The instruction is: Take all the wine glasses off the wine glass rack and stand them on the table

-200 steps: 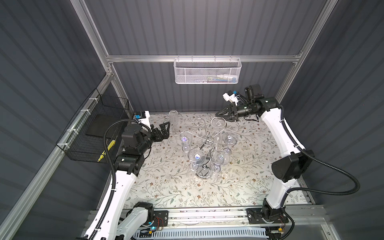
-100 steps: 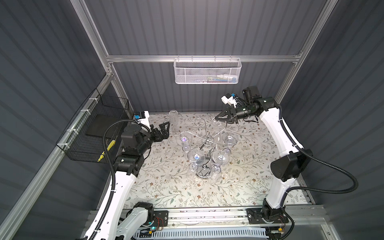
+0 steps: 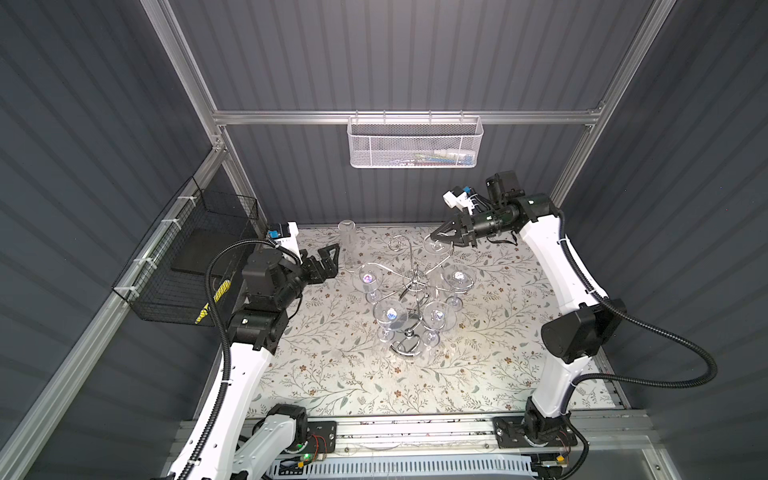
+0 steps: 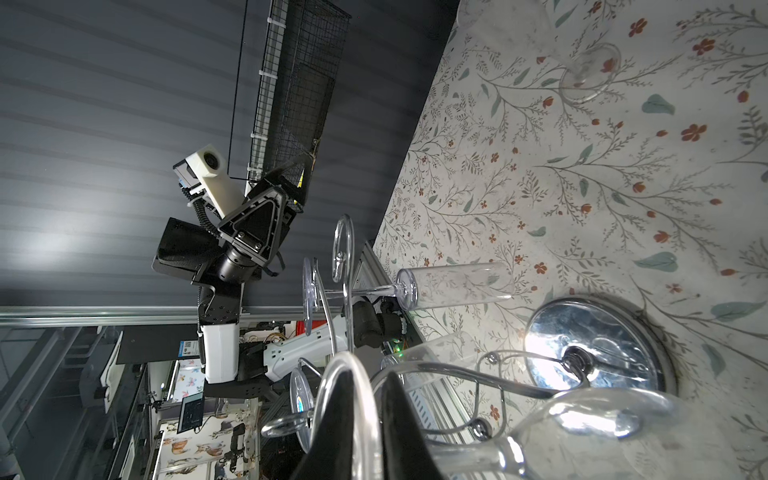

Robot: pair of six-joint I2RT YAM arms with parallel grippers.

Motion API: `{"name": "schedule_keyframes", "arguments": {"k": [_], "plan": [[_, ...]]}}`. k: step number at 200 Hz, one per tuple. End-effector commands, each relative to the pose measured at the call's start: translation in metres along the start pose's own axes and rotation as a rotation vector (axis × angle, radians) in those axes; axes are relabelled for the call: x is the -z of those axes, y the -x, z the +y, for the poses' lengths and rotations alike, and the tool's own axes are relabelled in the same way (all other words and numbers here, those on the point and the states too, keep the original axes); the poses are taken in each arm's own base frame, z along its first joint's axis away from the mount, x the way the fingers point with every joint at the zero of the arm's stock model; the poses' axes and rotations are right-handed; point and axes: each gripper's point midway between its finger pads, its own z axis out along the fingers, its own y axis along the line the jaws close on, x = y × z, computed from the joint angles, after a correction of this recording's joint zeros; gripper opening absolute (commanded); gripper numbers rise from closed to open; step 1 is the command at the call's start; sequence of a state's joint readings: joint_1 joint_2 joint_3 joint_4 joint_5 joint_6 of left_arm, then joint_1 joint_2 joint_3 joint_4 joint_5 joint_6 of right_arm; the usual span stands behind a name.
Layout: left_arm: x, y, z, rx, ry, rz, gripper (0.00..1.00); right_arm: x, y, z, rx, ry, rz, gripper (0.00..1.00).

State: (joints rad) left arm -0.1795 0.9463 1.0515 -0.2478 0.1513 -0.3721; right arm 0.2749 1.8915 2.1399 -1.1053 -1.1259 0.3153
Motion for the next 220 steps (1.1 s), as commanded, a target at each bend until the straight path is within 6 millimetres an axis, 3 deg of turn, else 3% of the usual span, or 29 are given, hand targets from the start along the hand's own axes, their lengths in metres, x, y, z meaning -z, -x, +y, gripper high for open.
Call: {"name": "schedule_keyframes", "arguments": {"k": [1,49,220], "plan": [[0.007,-0.002,-0.002,0.011,-0.013,0.0,1.0,0.004,0.004,0.006,0.039,-0.022,-0.029,0.14],[0.01,-0.003,-0.002,0.011,-0.012,0.002,0.99,0.005,0.007,0.007,0.04,-0.023,-0.039,0.21],[0.02,-0.003,-0.002,0.004,-0.004,-0.005,0.99,0.019,0.01,0.014,0.061,-0.066,-0.09,0.14]]}}
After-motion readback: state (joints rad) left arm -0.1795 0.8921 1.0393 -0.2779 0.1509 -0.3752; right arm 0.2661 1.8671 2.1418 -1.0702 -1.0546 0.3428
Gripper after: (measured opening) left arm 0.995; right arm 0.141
